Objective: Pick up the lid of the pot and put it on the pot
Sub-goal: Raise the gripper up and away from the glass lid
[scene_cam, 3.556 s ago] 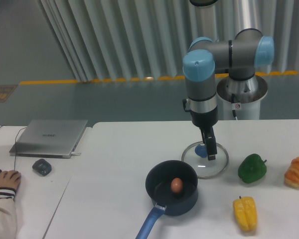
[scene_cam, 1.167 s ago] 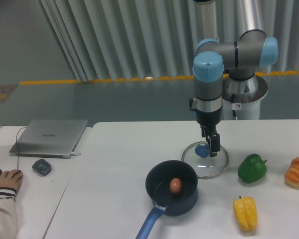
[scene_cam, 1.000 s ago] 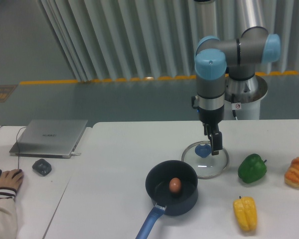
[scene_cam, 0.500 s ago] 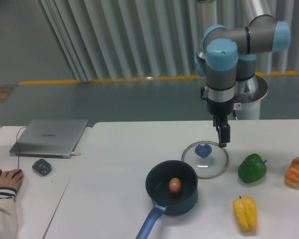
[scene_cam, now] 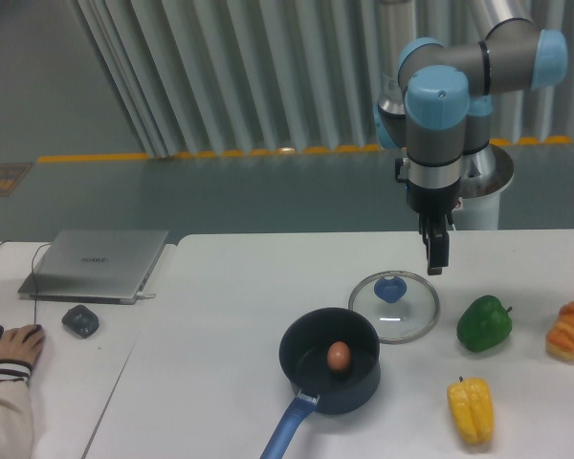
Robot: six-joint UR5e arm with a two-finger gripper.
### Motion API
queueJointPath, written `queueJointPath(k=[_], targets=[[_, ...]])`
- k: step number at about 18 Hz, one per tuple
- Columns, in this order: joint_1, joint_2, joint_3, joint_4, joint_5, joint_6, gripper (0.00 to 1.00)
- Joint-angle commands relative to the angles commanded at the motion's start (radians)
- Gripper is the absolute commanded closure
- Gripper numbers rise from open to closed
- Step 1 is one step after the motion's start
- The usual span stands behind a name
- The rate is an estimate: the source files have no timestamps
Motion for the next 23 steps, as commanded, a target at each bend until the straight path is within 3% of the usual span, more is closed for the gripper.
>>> queueJointPath(k=[13,23], targets=[[0.021,0.006,-0.014,-0.049,-0.006,0.150,0.00],[0.043,0.018,0.011,-0.064,-0.014,0.161,0.00]])
